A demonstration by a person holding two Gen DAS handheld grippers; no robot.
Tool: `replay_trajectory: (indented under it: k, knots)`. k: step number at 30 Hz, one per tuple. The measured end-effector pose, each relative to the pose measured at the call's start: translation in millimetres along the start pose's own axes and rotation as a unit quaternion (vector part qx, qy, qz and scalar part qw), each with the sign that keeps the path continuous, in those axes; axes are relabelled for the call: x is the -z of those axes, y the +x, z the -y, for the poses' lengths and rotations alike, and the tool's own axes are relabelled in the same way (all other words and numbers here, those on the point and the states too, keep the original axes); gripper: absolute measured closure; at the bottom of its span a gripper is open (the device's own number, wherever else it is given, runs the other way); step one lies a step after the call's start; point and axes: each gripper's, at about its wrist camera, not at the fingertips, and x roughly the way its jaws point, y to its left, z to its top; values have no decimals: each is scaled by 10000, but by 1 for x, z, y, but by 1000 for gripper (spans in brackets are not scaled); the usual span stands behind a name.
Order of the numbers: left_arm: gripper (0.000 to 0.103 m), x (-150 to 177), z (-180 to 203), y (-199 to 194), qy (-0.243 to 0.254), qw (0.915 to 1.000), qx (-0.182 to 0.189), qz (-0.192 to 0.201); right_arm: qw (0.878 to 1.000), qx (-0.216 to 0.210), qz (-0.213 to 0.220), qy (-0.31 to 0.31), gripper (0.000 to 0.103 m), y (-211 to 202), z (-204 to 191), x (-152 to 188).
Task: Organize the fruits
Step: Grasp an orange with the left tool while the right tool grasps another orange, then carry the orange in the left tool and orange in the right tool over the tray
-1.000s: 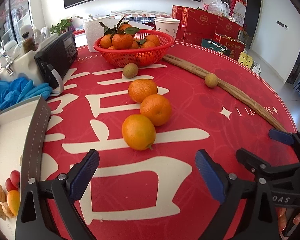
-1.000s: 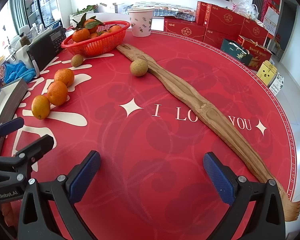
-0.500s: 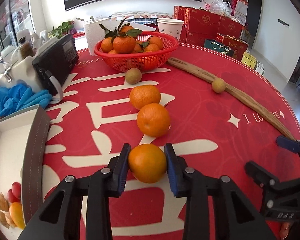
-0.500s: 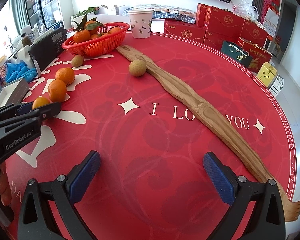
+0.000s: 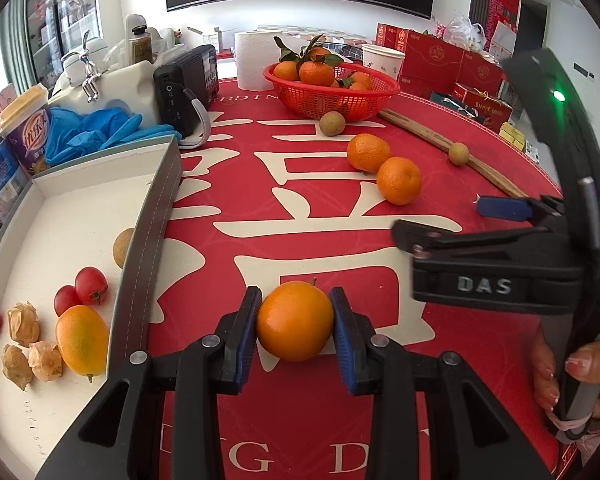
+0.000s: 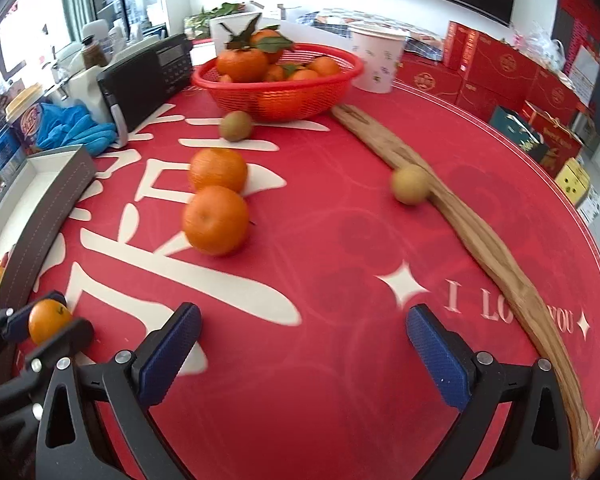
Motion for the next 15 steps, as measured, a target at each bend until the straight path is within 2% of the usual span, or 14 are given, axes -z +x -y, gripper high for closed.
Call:
replay_trajectory:
  k: [4, 6, 7, 8, 9, 10, 15]
  knots:
    - [65, 0, 0, 0, 1, 10000, 13, 2, 9998, -189, 73, -86, 0, 15, -22, -20]
    - [65, 0, 0, 0, 37, 10000, -11, -3, 9998, -85, 148, -88, 8, 17, -28, -25]
    - [65, 0, 1, 0, 45, 10000, -11, -3, 9997, -36, 223, -137, 23, 15, -31, -25]
    - [65, -1, 0, 0, 43, 10000, 8, -1, 9995, -69, 286, -153, 44, 13, -32, -25]
    - [65, -1, -1, 0, 21, 10000, 53, 6, 9993, -68, 325, -161, 57, 10, -31, -24]
    - [65, -1, -2, 0, -8, 9999, 107, 15, 9994, -154, 308, -103, 67, 8, -28, -23]
    - [66, -1, -4, -2, -76, 9995, 304, 41, 9978, -465, 362, 311, 67, -7, -4, -12]
